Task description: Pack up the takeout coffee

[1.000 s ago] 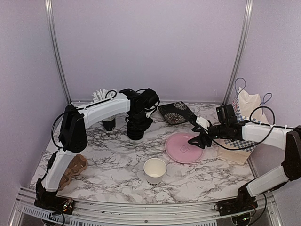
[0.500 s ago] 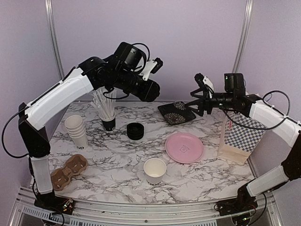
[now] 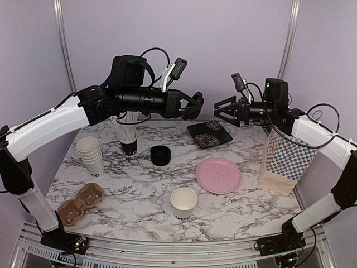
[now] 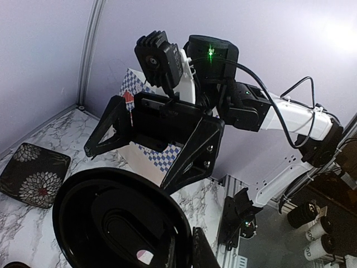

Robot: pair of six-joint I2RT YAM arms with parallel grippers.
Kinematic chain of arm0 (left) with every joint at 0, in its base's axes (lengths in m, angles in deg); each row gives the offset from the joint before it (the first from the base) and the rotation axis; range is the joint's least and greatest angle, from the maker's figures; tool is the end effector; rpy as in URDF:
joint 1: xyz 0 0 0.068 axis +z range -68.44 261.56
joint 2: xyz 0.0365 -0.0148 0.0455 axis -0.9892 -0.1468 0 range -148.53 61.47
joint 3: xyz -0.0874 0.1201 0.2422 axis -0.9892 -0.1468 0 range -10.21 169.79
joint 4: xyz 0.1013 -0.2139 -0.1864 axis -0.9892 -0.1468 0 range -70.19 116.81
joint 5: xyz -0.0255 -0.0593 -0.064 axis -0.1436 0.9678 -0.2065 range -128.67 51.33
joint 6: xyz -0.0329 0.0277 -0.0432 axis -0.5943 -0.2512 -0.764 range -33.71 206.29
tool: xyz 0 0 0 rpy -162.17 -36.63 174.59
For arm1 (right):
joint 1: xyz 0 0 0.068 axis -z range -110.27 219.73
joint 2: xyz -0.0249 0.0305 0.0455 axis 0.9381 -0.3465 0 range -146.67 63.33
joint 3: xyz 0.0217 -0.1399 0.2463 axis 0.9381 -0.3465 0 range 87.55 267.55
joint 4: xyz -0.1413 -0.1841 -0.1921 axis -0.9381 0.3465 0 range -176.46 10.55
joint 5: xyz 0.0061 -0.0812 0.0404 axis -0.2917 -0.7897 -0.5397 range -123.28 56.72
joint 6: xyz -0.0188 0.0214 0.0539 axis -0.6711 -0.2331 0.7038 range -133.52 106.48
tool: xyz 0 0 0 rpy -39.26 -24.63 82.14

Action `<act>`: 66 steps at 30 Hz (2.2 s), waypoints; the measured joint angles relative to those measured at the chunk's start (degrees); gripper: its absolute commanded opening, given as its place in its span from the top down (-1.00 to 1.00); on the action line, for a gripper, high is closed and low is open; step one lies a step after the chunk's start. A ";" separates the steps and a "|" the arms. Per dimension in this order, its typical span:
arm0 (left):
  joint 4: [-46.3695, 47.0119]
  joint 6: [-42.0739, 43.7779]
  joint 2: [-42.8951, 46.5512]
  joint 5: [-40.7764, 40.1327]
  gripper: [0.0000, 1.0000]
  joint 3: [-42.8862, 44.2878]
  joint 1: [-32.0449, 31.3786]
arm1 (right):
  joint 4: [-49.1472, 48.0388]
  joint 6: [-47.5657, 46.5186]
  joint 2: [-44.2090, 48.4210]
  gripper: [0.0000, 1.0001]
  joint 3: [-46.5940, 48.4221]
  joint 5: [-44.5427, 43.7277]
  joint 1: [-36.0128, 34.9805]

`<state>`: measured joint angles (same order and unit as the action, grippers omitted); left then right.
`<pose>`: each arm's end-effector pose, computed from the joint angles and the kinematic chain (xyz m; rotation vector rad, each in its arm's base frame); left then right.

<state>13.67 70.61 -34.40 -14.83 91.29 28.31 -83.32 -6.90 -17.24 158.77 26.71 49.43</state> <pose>0.2501 -0.3658 0.4605 0.9070 1.6183 -1.2224 0.3261 0.1627 0.3770 -0.9731 1.5754 1.2570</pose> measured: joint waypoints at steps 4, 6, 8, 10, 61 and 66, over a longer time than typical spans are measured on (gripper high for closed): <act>7.13 -4.31 0.15 2.49 0.90 -2.19 0.00 | 2.91 -5.44 0.15 -0.97 1.77 0.68 -1.70; 10.12 -6.29 0.31 3.34 0.90 -3.13 0.00 | 3.34 -7.32 0.26 -0.97 2.40 1.55 -2.01; 12.74 -7.98 0.42 3.80 0.90 -3.87 0.00 | 3.39 -8.37 0.31 -0.97 2.95 2.56 -2.34; 14.84 -9.46 0.50 3.80 0.90 -4.52 0.04 | 3.37 -8.98 0.33 -0.97 3.43 3.13 -2.49; 29.66 -22.80 -0.74 3.32 0.90 -8.28 0.37 | -1.44 -5.29 -2.99 -0.64 10.82 0.94 -8.79; 29.97 -22.93 -0.83 3.80 0.85 -8.28 0.44 | -2.69 -4.52 -3.32 -0.52 10.82 0.96 -8.79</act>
<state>43.63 47.68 -35.23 -11.03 83.00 28.74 -86.01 -11.43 -20.57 169.59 27.67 40.65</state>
